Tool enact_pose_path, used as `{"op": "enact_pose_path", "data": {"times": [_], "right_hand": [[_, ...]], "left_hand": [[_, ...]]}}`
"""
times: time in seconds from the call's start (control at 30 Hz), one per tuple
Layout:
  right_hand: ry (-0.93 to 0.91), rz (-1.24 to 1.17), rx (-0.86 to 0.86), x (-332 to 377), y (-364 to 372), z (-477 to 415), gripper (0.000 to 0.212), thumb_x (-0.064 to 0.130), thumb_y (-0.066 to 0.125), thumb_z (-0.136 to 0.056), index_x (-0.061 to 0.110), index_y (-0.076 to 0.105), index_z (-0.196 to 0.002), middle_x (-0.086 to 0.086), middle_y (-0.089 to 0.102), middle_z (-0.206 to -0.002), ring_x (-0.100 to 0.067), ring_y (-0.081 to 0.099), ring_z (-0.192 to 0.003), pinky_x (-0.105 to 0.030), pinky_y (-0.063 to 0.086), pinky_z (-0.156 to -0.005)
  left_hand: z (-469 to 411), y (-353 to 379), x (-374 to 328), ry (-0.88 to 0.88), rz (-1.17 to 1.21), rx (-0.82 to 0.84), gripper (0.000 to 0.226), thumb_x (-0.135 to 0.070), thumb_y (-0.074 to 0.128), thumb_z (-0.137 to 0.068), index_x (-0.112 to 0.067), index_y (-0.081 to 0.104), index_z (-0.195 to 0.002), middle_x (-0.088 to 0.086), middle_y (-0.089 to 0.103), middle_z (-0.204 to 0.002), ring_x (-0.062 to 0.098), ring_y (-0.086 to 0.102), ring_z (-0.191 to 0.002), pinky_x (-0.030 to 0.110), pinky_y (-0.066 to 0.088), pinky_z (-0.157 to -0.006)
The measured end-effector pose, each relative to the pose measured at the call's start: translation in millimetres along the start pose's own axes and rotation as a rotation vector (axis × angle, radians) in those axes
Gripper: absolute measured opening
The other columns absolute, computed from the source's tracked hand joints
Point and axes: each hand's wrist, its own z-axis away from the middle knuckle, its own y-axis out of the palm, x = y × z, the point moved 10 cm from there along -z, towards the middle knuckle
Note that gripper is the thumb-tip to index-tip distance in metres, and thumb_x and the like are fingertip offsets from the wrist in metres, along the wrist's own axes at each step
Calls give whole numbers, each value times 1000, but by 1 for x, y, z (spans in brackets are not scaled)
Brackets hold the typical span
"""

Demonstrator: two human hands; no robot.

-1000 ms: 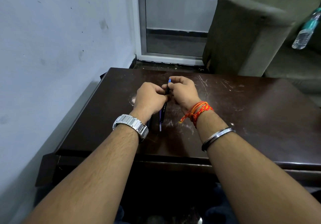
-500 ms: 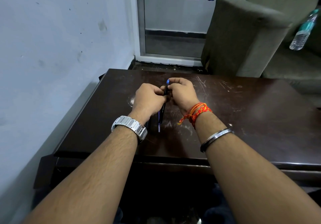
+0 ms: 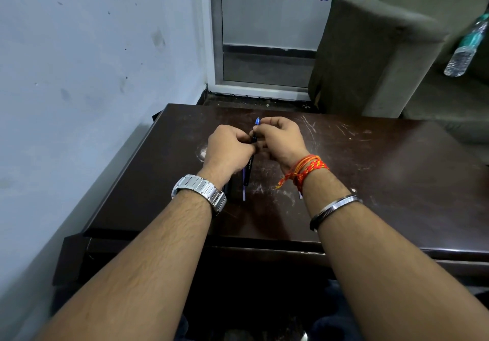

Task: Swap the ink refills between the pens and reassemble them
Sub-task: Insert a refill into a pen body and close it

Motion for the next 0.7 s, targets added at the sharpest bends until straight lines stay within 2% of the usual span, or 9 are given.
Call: {"op": "enact_pose_path", "data": {"times": [0.1, 0.17, 0.27, 0.37, 0.43, 0.47, 0.53, 0.63, 0.7], "right_hand": [[-23, 23, -27, 3, -4, 2, 32, 35, 77, -79, 17, 61, -100, -11, 70, -97, -20, 65, -71, -28, 48, -54], [-54, 48, -39, 5, -6, 3, 28, 26, 77, -82, 16, 61, -102, -7, 68, -91, -13, 63, -66, -23, 47, -53], [-32, 8, -35, 6, -8, 2, 13, 7, 65, -87, 17, 61, -94, -7, 67, -85, -5, 57, -52, -16, 43, -42], [-32, 16, -59, 8, -11, 3, 8, 16, 65, -87, 19, 63, -94, -7, 68, -93, -12, 60, -66, -17, 43, -44], [-62, 48, -56, 9, -10, 5, 23, 27, 73, -85, 16, 63, -102, -4, 68, -94, -13, 62, -72, -18, 46, -48], [-74, 64, -44, 10, -8, 5, 28, 27, 75, -84, 15, 62, -105, -5, 68, -93, -13, 63, -72, -19, 47, -51], [-79, 76, -33, 11, -6, 6, 20, 18, 72, -86, 15, 61, -102, -7, 69, -91, -10, 62, -65, -21, 47, -53], [-45, 0, -39, 11, -7, 5, 12, 5, 58, -88, 17, 59, -90, -7, 71, -81, -2, 59, -47, -14, 41, -39], [-49, 14, -48, 10, -9, 4, 8, 12, 60, -89, 17, 61, -95, -7, 72, -87, -7, 62, -58, -13, 41, -39]], "left_hand": [[-1, 0, 0, 5, -9, -4, 11, -22, 82, -81, -14, 78, -75, 9, 76, -78, 27, 73, -80, 41, 61, -70], [-1, 1, -1, 9, -13, -5, 9, -22, 82, -81, -14, 80, -77, 9, 77, -77, 27, 73, -79, 42, 61, -69], [-1, 1, -1, 10, -4, -7, 4, -22, 83, -80, -19, 82, -78, 0, 76, -73, 18, 71, -72, 29, 51, -58], [-2, 1, 0, 6, 3, -10, 5, -23, 83, -80, -20, 81, -77, -2, 75, -74, 13, 68, -70, 24, 47, -58], [-2, 1, 0, 7, -6, -18, 11, -23, 82, -80, -16, 78, -72, 2, 74, -70, 14, 62, -62, 25, 46, -55], [-2, 1, 0, 8, -12, -22, 12, -22, 81, -80, -14, 78, -72, 3, 74, -68, 15, 61, -60, 26, 46, -54], [-2, 1, 0, 10, -19, -24, 8, -20, 81, -79, -15, 80, -74, 6, 75, -70, 17, 63, -62, 29, 49, -57], [-1, 2, 0, 9, 1, -14, 2, -21, 82, -79, -19, 82, -78, 0, 75, -72, 15, 69, -69, 28, 53, -60], [-1, 2, -1, 13, 6, -15, 4, -22, 83, -80, -19, 81, -78, -1, 75, -72, 14, 68, -68, 25, 51, -57]]}}
